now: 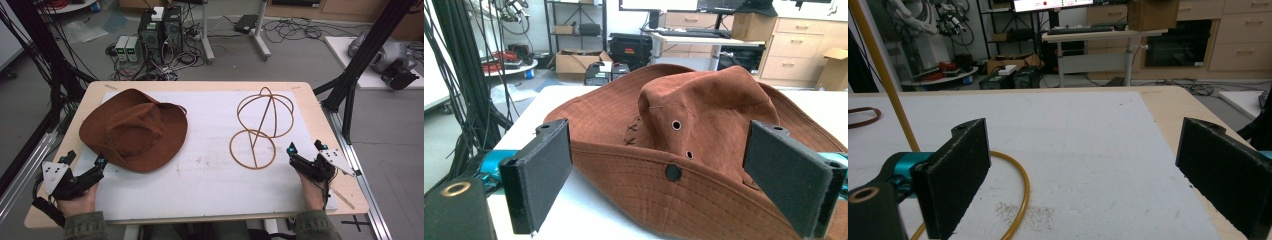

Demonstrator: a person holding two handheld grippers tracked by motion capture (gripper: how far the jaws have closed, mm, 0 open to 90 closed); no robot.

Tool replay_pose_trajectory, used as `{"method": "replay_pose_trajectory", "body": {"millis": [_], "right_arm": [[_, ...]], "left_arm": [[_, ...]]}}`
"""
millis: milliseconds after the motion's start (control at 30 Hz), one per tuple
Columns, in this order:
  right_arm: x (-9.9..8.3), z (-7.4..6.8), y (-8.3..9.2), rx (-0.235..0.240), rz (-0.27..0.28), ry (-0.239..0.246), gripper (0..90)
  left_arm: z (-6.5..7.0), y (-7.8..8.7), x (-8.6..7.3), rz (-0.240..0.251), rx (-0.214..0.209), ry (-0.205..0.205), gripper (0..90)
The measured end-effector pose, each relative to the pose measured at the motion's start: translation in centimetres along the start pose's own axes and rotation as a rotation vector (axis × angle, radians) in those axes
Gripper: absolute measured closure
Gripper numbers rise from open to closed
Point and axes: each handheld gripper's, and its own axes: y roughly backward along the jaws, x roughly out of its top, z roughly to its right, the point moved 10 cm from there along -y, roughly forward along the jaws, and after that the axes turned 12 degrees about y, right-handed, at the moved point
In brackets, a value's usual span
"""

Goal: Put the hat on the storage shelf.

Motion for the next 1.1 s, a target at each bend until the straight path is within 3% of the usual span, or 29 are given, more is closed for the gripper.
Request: {"method": "replay_pose_trajectory", "body": {"millis": [700, 1100], "right_arm": [[-0.16, -0.28, -0.12, 0.016, -0.009, 0.01, 6.6], [-0.23, -0.25, -0.22, 0.023, -0.011, 0.009, 6.6]], "left_arm": [[0.19, -0.08, -0.19, -0.015, -0.019, 0.0, 12.8], [0.69, -0.58, -0.05, -0.033, -0.063, -0.001, 12.8]]}}
